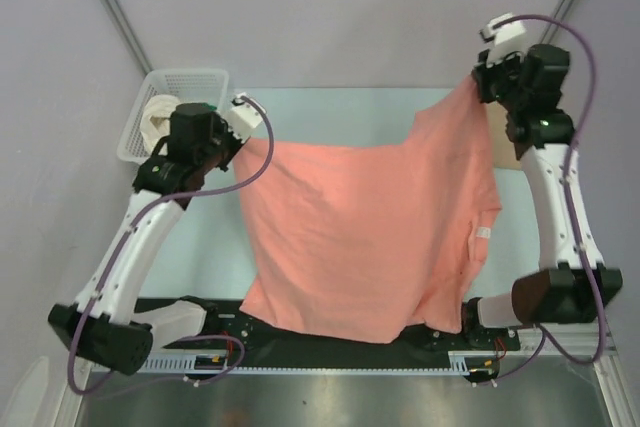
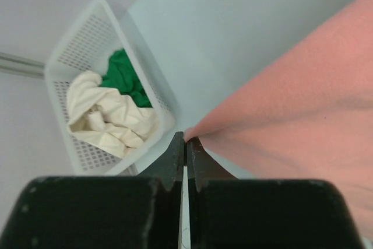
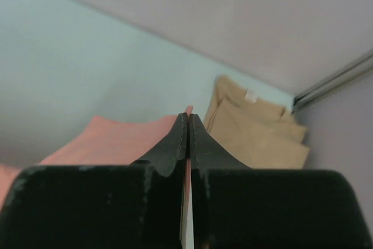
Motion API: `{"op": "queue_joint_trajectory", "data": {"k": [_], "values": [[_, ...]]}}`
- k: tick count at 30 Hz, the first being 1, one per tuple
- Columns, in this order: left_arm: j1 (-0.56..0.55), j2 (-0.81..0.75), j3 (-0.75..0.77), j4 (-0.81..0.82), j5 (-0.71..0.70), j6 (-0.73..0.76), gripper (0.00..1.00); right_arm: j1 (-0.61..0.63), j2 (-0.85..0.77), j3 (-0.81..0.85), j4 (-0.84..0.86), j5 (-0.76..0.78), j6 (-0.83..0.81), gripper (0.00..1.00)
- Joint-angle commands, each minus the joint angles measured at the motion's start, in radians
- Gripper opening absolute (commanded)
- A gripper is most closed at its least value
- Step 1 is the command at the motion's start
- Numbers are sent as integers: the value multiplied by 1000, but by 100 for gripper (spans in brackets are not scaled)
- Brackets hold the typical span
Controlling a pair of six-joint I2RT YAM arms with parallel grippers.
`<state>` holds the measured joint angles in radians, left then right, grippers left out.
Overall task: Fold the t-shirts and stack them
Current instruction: Flatten the tshirt out
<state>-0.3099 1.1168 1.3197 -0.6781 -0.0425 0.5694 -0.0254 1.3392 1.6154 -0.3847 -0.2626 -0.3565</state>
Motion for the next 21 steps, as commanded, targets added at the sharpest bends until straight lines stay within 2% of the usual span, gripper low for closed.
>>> {"op": "queue_joint_trajectory", "data": {"k": [1,3,6,9,10,13,17,20,21], "values": [[43,81,-59,195,-2,41,1,22,89,-44,171,-36,-58,0],[74,220,-47,247,-5,53,0,22,216,-29,213,-38,-74,0],[110,418,57,279,-7,58,0,22,392,59,233,-43,-96,0],[126,593,225,279,-22,58,0,10,570,268,218,-35,-84,0],[126,624,318,273,-26,58,1,9,616,397,190,-32,-81,0],[123,711,500,235,-33,29,0,-1,747,617,141,-18,-78,0],[111,710,650,183,-25,-23,0,-18,781,768,118,-12,-21,0],[74,613,639,141,-14,-37,1,-21,688,746,128,-17,11,0],[63,568,618,143,-14,-39,0,-22,649,686,138,-17,19,0]]}}
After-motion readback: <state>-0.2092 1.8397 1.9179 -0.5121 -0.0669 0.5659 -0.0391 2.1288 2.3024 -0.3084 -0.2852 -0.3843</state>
